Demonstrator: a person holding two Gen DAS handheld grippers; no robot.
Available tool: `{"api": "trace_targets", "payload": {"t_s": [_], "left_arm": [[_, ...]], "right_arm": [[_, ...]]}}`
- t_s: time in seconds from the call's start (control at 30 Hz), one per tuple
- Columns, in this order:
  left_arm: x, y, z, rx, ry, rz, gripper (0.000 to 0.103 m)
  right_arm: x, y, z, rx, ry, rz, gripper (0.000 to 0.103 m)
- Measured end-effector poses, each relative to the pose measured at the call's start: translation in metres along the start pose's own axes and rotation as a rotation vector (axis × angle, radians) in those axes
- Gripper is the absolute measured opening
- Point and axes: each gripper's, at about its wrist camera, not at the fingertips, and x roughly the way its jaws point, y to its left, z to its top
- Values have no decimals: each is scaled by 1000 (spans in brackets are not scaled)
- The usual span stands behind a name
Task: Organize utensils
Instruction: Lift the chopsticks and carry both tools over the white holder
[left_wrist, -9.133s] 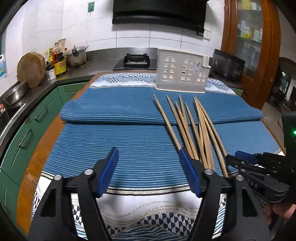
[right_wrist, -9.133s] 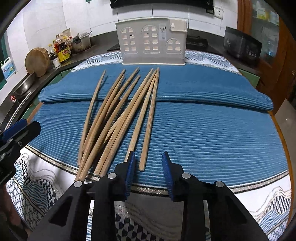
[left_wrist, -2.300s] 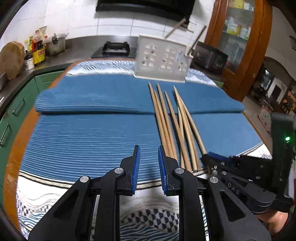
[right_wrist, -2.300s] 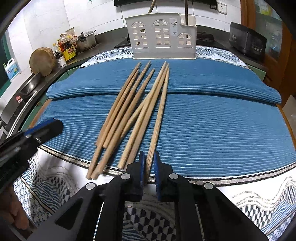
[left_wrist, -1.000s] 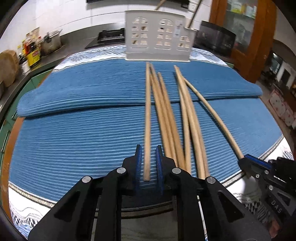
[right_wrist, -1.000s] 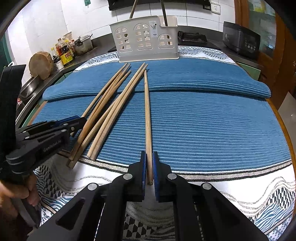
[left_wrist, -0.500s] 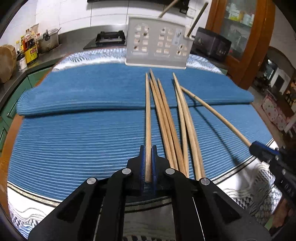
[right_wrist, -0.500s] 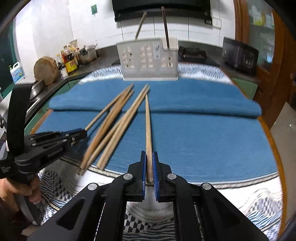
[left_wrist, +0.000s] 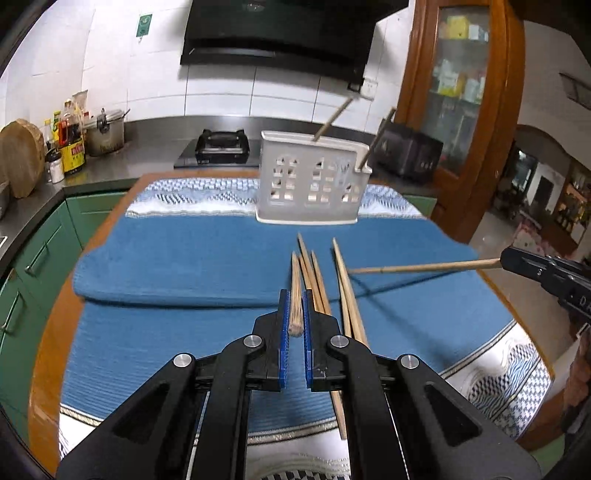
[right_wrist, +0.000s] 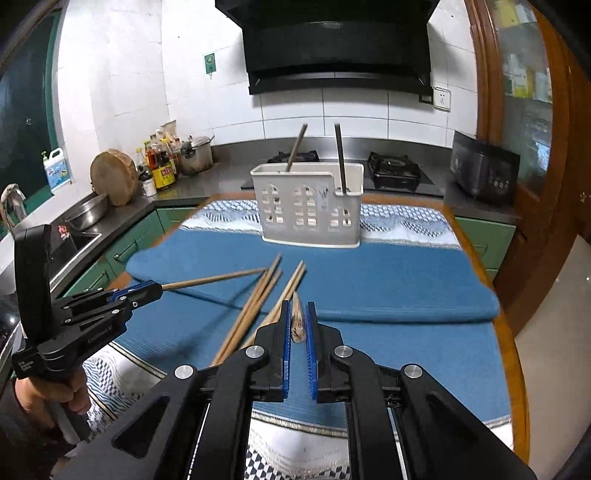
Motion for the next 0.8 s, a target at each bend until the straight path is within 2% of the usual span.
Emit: {"api": "trace_targets", "payload": {"t_s": [0.17, 0.3, 0.57, 0.8], "left_arm": [[-3, 6, 16, 9, -21, -9, 5], [-2, 6, 33, 23, -34, -17, 5], [4, 5, 69, 70, -54, -15, 5], [5, 8, 101, 108, -71, -3, 5]], "right_arm": [[-6, 0, 30, -39, -14, 29, 8], [-11, 0, 71, -79, -27, 61, 7], [-14, -7, 159, -152, -89, -11, 7], [0, -10, 216, -196, -119, -106, 7]]}}
